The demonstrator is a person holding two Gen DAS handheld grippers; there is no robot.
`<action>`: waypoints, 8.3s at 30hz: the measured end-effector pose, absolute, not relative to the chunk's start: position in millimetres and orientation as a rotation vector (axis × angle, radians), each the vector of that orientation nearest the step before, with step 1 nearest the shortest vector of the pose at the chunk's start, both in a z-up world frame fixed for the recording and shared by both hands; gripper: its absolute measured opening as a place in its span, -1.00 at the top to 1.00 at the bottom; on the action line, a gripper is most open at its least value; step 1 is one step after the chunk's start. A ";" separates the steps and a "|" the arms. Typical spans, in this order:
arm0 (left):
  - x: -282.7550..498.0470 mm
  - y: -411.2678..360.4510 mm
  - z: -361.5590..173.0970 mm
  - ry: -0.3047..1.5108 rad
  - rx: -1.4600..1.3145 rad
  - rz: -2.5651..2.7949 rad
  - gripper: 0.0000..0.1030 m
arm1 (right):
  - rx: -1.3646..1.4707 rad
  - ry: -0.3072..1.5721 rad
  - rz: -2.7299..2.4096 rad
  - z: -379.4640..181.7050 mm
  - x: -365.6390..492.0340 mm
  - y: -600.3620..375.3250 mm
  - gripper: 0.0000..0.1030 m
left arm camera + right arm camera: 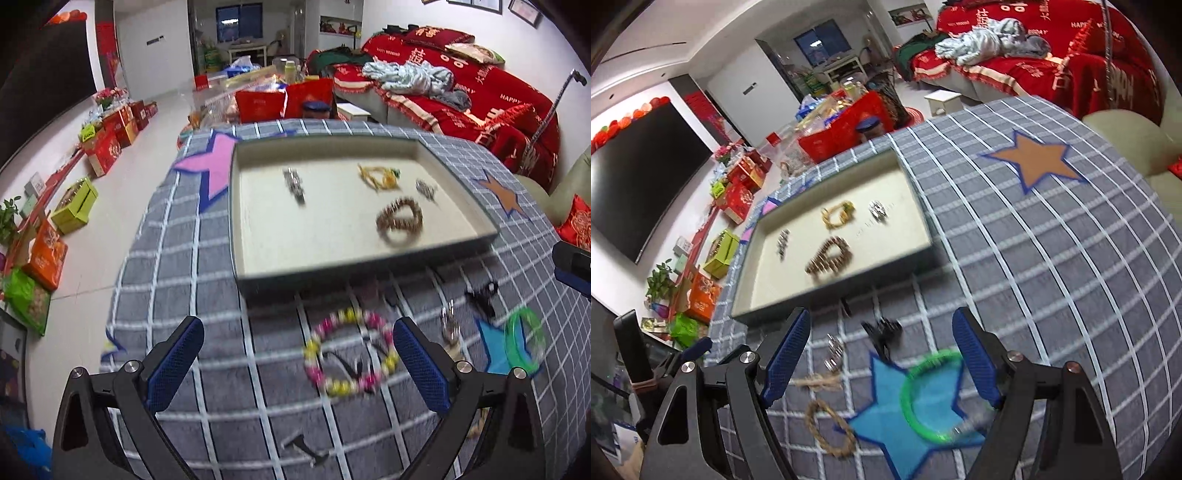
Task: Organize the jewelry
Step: 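Withdraw both tools from the tray toward the remaining jewelry, then grasp the pink-yellow bead bracelet with the left tool while the right tool grasps the green bangle, then lift the bead bracelet with the left tool while the right tool holds the green bangle, then carry the bead bracelet and green bangle into the tray and open both tools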
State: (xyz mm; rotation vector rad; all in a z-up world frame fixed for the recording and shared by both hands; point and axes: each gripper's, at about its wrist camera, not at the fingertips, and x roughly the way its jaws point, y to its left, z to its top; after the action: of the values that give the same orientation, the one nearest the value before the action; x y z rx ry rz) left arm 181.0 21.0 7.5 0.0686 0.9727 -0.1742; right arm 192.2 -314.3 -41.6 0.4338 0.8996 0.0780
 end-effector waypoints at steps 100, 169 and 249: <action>125.6 43.1 11.7 1.023 0.003 -0.186 0.66 | 0.277 0.940 0.019 -66.3 144.1 -323.9 0.82; 265.4 -34.5 -135.8 1.025 0.032 -0.153 -1.00 | 0.292 0.949 0.063 -68.2 137.3 -305.5 0.82; 355.0 -21.1 -58.9 0.952 0.075 -0.203 0.48 | 0.209 0.998 0.010 -59.4 355.3 -272.4 -0.12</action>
State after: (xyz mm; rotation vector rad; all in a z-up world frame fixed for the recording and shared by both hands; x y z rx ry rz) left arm 355.0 -21.1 -58.9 0.0748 0.9519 -0.2033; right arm 355.3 -272.4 -59.4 0.2091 0.9982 0.0098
